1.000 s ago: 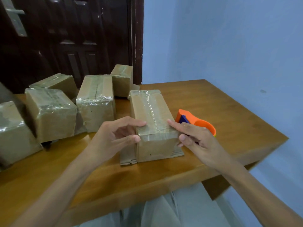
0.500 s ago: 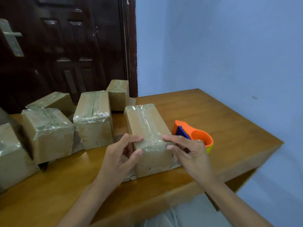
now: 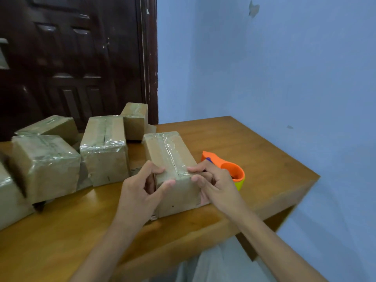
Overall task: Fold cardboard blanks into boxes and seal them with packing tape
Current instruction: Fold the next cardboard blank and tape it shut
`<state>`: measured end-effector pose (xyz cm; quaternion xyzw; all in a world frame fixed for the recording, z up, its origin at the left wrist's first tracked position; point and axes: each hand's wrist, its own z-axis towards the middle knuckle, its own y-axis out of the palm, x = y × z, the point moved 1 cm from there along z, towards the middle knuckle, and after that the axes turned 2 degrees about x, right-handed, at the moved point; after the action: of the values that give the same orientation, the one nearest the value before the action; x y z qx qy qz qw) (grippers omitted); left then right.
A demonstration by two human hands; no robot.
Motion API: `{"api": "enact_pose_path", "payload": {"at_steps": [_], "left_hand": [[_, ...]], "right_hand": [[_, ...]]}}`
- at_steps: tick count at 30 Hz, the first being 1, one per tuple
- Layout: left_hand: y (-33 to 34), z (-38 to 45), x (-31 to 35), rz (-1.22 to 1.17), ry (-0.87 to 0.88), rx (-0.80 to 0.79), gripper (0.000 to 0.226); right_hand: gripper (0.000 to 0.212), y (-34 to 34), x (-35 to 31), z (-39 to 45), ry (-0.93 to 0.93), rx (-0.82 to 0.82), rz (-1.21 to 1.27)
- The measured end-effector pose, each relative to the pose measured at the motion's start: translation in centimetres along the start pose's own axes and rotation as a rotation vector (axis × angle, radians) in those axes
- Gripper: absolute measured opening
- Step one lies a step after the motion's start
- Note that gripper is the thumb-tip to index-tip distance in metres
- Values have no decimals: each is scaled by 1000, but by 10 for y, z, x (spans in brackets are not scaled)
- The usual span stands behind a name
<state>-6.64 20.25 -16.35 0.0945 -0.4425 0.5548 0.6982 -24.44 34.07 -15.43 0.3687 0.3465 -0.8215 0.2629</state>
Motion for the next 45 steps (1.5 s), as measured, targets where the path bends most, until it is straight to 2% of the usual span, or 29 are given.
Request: {"api": "enact_pose_path", "payload": {"at_steps": [3,5,9,13,19,24,30,35,38,41,45], "left_hand": [[-1,2,-4,2,12,-28,36],[1,2,-3,-15,22,-7,33],[9,1,-6,-11,16,39,36],[14,1,2,36,-6,79,39],[7,1,-3,85,-52,-28,50],[-2,-4,5,73,-98,-81,54],[-7,-9,4,-60,-96,-79,51],[-18,-10,-4,-107,-101,-188,47],[-18,-25,-16,-16,-71,-114,55],[-7,-43,-10,-98,-204,-54,79],[9,-61,2,-62,-229,-75,76]], "right_hand": [[28,1,4,-5,-161,84,-205],[28,6,4,-7,-199,178,-263],[28,15,-1,-5,-144,172,-177],[24,19,2,-1,-139,212,-206],[30,21,-5,-6,-140,246,-228],[13,23,-16,-11,-98,215,-217],[9,29,-25,-17,-46,208,-129],[13,19,-23,-16,-105,118,-175],[23,14,-23,-19,-110,180,-352],[32,20,-33,-32,-25,244,-423],[59,32,-53,-41,136,226,-537]]}}
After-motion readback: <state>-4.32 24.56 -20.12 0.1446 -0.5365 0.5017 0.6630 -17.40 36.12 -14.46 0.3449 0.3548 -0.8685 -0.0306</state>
